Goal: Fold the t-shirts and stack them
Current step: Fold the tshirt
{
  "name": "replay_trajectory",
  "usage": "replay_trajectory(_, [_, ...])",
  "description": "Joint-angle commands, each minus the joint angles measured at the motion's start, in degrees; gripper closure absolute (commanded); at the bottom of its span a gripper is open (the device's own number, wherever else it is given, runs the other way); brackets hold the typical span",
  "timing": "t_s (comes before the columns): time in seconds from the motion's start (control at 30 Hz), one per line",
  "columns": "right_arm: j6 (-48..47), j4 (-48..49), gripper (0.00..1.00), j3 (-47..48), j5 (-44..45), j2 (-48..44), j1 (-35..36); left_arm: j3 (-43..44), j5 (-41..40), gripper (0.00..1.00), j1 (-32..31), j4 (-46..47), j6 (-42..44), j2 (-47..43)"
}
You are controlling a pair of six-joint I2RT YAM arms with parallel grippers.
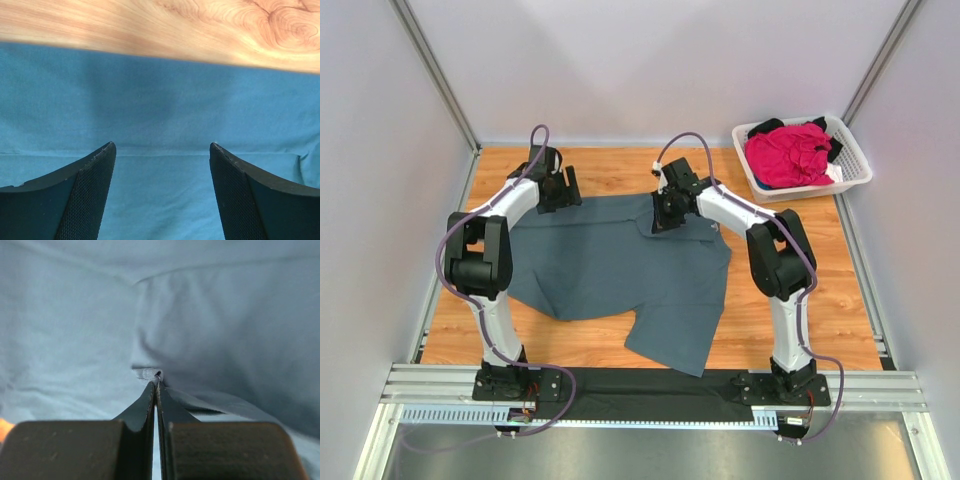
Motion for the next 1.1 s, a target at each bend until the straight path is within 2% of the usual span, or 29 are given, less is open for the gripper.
replay_trajectory(0.0, [-0.7, -2.7, 1.0, 0.7, -0.9, -4.6, 2.1, 2.5, 0.3, 0.18, 0.0, 0.7, -0.1, 0.1])
replay_trajectory(0.13, [-2.8, -4.5, 0.99, -0.2, -5.1, -5.4, 2.7, 2.5, 0.4, 0.18, 0.0, 0.7, 0.3, 0.4])
replay_trajectory(0.2, [-4.8, -6.3, 0.96, 0.0, -5.3, -5.0, 3.3, 2.5, 0.9, 0.18, 0.0, 0.7, 0.3, 0.5])
replay_trajectory(0.23, [-5.3, -7.0, 0.84, -0.6, -5.2, -5.0, 3.3, 2.5, 0.9, 0.18, 0.0, 0.7, 0.4, 0.4])
replay_trajectory(0.3, [-6.5, -8.2, 0.68, -1.8, -5.9, -5.5, 3.7, 2.5, 1.2, 0.18, 0.0, 0.7, 0.5, 0.5])
replay_trajectory(0.33, [-6.9, -8.7, 0.55, -2.7, -6.1, -5.7, 3.9, 2.4, 1.3, 0.18, 0.0, 0.6, 0.6, 0.5])
replay_trajectory(0.43, [-6.6, -8.6, 0.4, -3.9, -4.9, -7.9, 3.9, 2.4, 1.9, 0.18, 0.0, 0.5, 1.0, 0.1])
replay_trajectory(0.57, [-1.7, -9.3, 0.38, -1.7, 2.3, -10.6, 1.7, 2.8, 4.2, 0.18, -1.1, 0.1, 1.4, -0.8])
replay_trajectory(0.7, [5.5, -9.0, 0.38, -1.3, 5.5, -13.7, -5.7, 4.9, 7.1, 0.18, -4.1, -0.8, -0.4, -1.6])
replay_trajectory(0.8, [9.3, -7.8, 0.41, -3.5, 9.9, -15.8, -9.5, 6.8, 9.0, 0.19, -8.1, -0.6, -1.5, -1.1])
replay_trajectory(0.87, [10.5, -6.3, 0.5, -5.1, 14.1, -15.9, -10.9, 8.1, 9.5, 0.19, -11.7, -0.3, -1.3, -0.4])
replay_trajectory(1.07, [11.1, -7.1, 0.53, -5.8, 18.2, -10.8, -11.3, 13.9, 9.9, 0.2, -20.1, -0.3, -1.1, 3.7])
